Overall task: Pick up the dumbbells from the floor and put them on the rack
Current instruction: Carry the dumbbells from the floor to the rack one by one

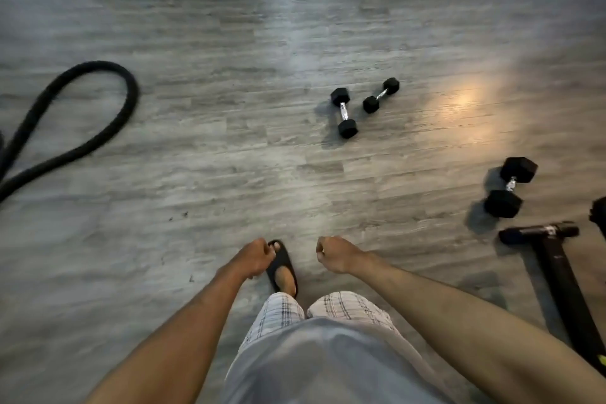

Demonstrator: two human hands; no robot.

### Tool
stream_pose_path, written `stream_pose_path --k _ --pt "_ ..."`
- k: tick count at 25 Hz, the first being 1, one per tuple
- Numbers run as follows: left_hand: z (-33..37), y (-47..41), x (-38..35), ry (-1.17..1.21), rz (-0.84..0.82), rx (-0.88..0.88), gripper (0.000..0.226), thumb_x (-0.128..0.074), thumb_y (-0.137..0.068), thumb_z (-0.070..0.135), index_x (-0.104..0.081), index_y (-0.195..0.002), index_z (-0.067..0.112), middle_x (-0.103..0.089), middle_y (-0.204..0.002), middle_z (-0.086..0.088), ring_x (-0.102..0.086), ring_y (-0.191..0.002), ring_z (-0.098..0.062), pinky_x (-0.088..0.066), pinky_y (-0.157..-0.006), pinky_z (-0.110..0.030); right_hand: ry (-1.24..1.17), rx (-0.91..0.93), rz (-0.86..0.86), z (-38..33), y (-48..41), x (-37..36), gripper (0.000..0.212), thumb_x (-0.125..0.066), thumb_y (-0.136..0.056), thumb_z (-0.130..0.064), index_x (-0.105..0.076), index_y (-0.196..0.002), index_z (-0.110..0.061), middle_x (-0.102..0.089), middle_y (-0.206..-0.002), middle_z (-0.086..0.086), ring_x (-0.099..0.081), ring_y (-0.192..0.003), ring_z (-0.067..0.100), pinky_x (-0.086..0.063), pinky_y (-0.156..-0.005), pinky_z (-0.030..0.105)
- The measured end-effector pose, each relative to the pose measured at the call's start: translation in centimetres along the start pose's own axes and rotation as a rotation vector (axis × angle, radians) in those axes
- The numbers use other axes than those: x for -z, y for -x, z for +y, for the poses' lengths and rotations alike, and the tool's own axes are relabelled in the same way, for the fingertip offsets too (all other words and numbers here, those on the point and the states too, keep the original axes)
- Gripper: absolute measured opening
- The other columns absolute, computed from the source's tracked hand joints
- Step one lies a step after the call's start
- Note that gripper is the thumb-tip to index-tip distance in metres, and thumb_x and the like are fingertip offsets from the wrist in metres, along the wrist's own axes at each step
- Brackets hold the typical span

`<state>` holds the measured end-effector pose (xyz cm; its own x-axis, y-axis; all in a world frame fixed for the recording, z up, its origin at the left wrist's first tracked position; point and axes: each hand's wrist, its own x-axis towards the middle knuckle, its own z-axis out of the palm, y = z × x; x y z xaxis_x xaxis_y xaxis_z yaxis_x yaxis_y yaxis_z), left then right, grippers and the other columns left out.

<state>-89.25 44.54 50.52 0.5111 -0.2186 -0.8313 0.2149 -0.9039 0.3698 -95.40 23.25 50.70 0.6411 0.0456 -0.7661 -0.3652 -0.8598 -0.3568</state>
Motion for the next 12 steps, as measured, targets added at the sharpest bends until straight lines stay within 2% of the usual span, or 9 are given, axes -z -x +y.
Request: stream_pose_path --k 3,8,12 --pt "5.0 -4.5 4.3 -0.053 -0.060 -0.033 0.019 -0.050 -0.098 0.027 -0.051 -0.107 0.011 -0.065 -0.092 -0.010 -0.064 -0.078 -0.026 -0.052 -0.064 -0.034 -0.097 -0.043 0.072 0.9 -2.7 5.7 0.024 -0.046 -0.094 -0.018 -0.060 -0.110 -0.005 -0.067 -0.112 0.017 -0.059 -0.107 0.033 -0.047 -0.087 0.038" --pt "14.0 -11.8 9.2 -0.181 -0.161 -0.090 0.020 -0.049 -0.100 0.030 -0.049 -0.108 0.012 -0.067 -0.106 -0.017 -0.064 -0.076 -0.025 -0.054 -0.069 -0.036 -0.224 -0.156 0.147 3.7 -7.2 13.2 0.022 -0.048 -0.091 -0.015 -0.063 -0.104 -0.003 -0.068 -0.108 0.020 -0.061 -0.105 0.035 -0.047 -0.084 0.035" --pt "21.5 -17.9 11.6 -0.261 -0.215 -0.112 0.021 -0.047 -0.100 0.029 -0.048 -0.110 0.011 -0.067 -0.104 -0.018 -0.065 -0.077 -0.026 -0.057 -0.076 -0.041 -0.305 -0.178 0.133 7.3 -12.0 19.3 0.024 -0.048 -0.093 -0.021 -0.061 -0.103 -0.002 -0.066 -0.110 0.018 -0.062 -0.105 0.034 -0.046 -0.078 0.034"
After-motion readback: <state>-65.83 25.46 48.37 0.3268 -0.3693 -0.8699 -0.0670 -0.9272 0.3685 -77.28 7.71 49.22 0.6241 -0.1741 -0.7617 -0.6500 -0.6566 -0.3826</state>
